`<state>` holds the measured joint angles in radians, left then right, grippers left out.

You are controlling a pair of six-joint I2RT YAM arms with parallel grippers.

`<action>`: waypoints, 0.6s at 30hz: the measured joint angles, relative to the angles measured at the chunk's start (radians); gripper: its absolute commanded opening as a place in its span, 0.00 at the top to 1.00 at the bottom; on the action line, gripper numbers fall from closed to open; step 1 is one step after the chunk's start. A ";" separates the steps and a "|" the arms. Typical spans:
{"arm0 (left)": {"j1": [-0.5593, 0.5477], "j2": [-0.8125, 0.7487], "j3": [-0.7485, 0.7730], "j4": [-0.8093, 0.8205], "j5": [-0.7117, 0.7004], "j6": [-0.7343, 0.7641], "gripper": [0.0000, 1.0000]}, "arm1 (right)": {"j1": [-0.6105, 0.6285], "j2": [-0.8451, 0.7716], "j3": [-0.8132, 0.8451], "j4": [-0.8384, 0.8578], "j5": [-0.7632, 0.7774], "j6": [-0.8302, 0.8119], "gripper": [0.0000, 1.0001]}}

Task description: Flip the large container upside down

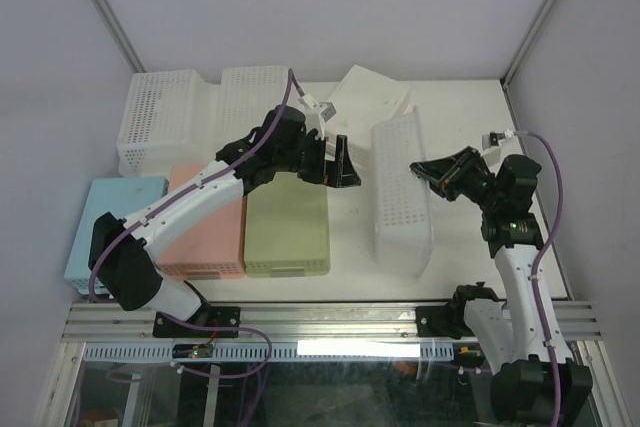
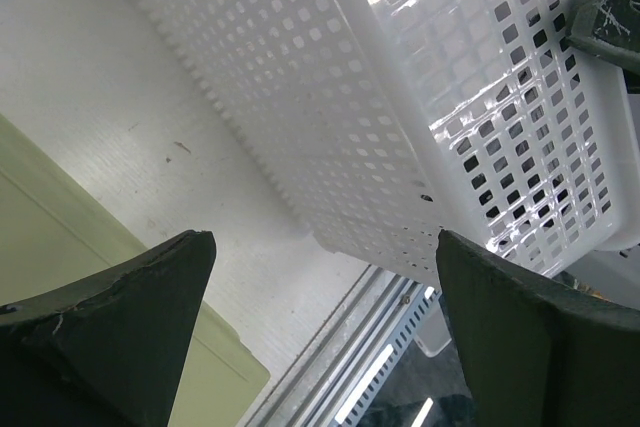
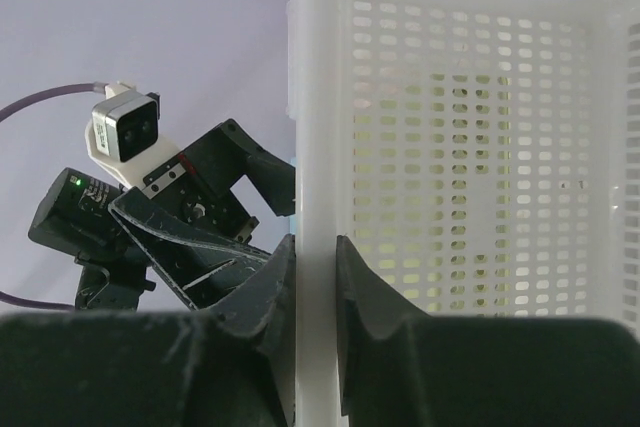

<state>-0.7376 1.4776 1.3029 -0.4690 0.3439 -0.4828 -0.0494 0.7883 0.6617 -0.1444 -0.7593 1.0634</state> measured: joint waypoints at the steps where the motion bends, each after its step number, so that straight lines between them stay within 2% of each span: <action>1: 0.000 0.000 0.000 0.000 0.001 0.000 0.01 | -0.015 -0.011 -0.006 -0.009 -0.010 -0.003 1.00; 8: 0.000 0.006 0.000 0.014 0.013 0.000 0.01 | -0.153 -0.052 -0.053 -0.016 -0.083 -0.014 1.00; 11: 0.000 0.026 0.002 0.030 0.035 -0.001 0.01 | -0.229 -0.034 -0.042 -0.048 -0.124 -0.068 0.98; 15: -0.001 0.066 0.002 0.057 0.061 -0.009 0.01 | -0.291 0.006 0.035 -0.178 -0.110 -0.214 0.85; 18: -0.005 0.098 0.002 0.083 0.089 -0.028 0.01 | -0.307 0.035 0.106 -0.290 -0.030 -0.344 0.61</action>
<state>-0.7429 1.5757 1.3045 -0.3859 0.4324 -0.5110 -0.3565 0.8234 0.7681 -0.4339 -0.7895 0.7197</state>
